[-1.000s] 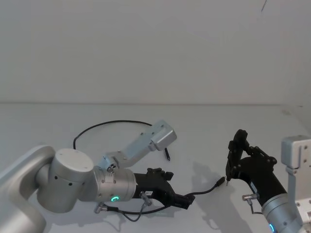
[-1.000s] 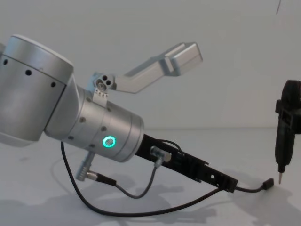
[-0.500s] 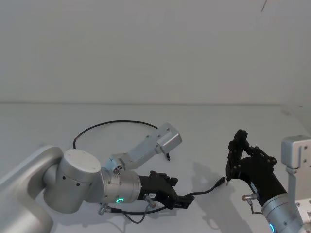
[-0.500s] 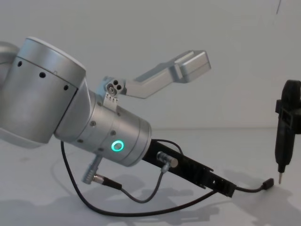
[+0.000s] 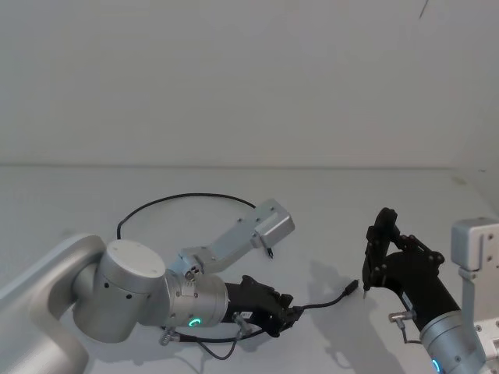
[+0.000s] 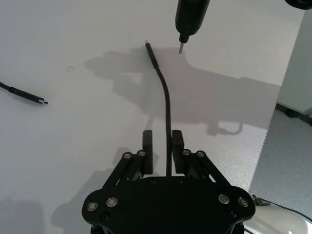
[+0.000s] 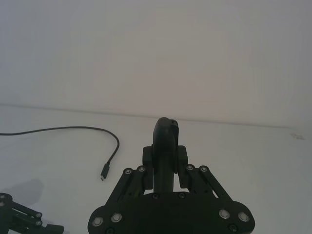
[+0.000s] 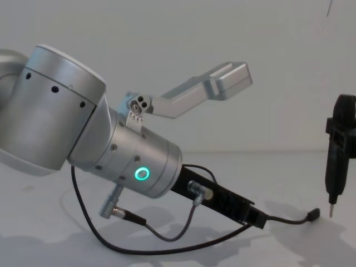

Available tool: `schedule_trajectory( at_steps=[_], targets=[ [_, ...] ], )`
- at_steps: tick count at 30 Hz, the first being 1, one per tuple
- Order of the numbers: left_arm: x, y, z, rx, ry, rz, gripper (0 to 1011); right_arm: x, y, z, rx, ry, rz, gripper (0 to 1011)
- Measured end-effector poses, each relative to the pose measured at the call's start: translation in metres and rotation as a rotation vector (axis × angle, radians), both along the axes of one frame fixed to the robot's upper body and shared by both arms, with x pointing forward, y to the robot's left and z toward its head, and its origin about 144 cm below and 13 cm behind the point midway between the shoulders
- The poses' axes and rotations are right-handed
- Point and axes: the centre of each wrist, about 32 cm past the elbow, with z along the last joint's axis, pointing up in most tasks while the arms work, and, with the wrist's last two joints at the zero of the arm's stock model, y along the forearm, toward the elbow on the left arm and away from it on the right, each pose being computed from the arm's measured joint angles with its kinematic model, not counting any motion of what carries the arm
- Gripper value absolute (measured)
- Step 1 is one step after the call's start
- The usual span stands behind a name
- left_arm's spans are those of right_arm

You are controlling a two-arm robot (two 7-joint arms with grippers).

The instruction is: Pick up the data cable with the one hand.

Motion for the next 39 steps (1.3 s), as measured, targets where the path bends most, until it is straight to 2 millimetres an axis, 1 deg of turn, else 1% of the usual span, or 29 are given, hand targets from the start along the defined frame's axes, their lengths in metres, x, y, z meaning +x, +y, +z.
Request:
schedule_trajectory(
  at_steps=[7, 9, 26, 39],
  targets=[
    [0.0, 0.0, 0.0, 0.002, 0.0, 0.001, 55, 0.0, 0.0, 0.0, 0.0, 0.0, 0.0, 279],
    [0.0, 0.0, 0.0, 0.002, 0.0, 0.001, 37, 0.0, 0.0, 0.0, 0.0, 0.0, 0.0, 279],
    [-0.001, 0.0, 0.0, 0.002, -0.024, -0.005, 35, 0.001, 0.0, 0.003, -0.001, -0.022, 0.004, 279],
    [-0.009, 0.011, 0.001, -0.018, -0.165, -0.044, 35, 0.008, -0.001, 0.026, -0.009, -0.12, 0.041, 279]
  ],
)
